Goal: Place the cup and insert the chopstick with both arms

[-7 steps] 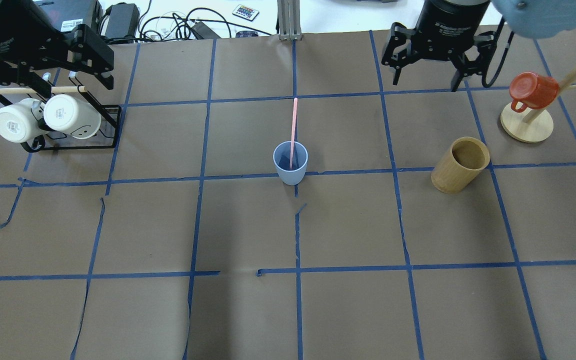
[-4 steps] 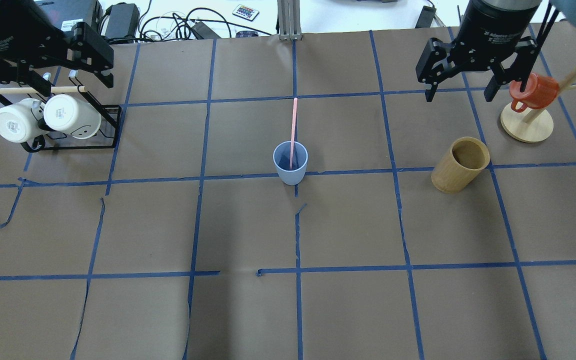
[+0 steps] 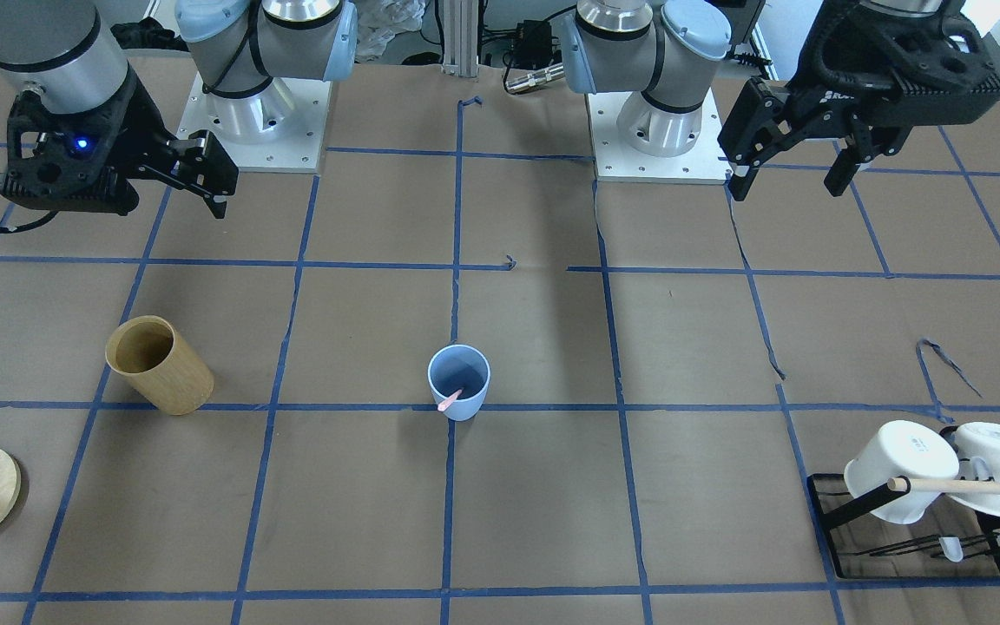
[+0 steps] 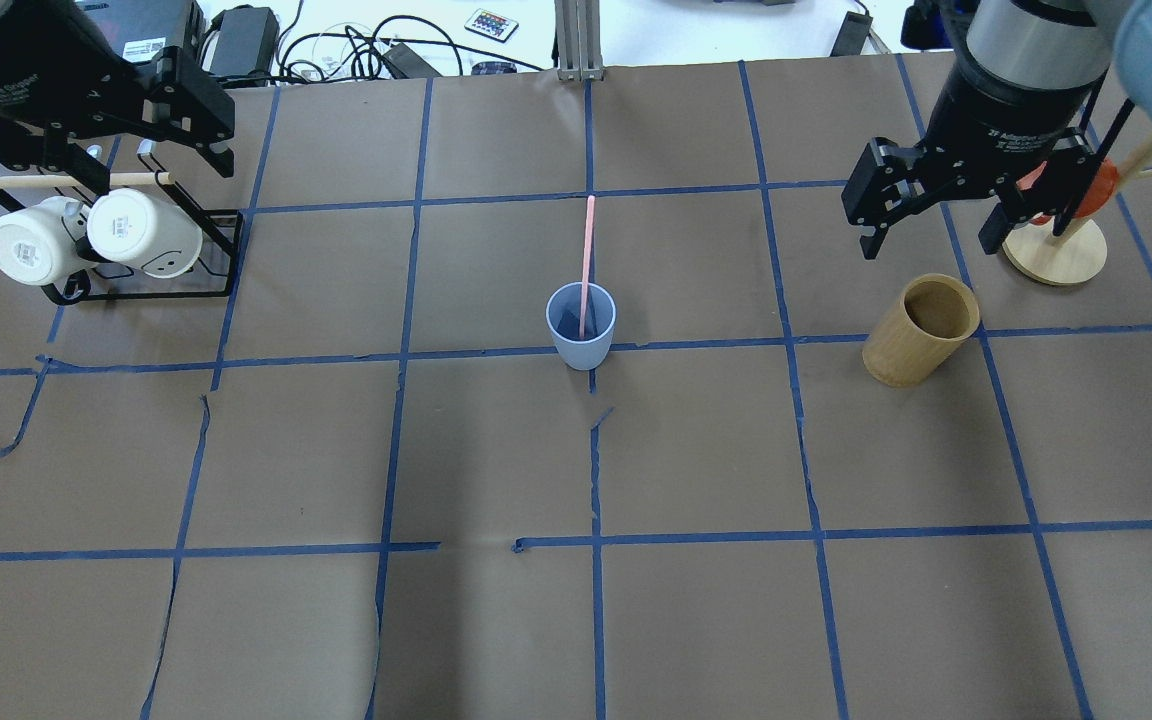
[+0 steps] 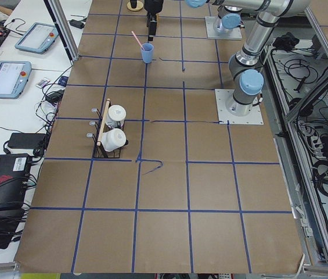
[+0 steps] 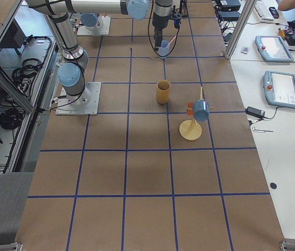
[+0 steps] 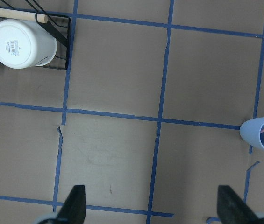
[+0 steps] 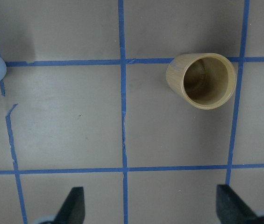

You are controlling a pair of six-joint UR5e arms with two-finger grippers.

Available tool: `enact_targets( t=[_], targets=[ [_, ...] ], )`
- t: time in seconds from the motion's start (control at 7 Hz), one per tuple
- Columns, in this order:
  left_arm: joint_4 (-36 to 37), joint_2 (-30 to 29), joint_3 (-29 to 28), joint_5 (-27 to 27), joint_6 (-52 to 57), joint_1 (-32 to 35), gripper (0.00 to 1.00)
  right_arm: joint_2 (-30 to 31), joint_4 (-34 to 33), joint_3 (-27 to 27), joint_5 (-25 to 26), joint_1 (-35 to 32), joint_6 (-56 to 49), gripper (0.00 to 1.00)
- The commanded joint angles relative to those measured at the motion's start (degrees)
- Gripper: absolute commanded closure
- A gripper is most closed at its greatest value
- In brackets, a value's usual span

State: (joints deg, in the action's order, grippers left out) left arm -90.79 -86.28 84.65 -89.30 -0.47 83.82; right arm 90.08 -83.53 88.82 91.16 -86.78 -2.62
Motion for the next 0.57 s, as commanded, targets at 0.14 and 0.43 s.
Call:
enact_targets(
  t=[0.14, 0.43],
  targets=[
    [0.0, 0.1, 0.1, 0.0, 0.0, -0.1, 0.00, 1.0, 0.4, -0.9, -0.4, 0.0, 0.0, 0.00],
    [0.1, -0.1, 0.0, 0.0, 0.0, -0.1, 0.00, 1.2, 0.3, -1.0, -0.8, 0.0, 0.1, 0.00]
  ],
)
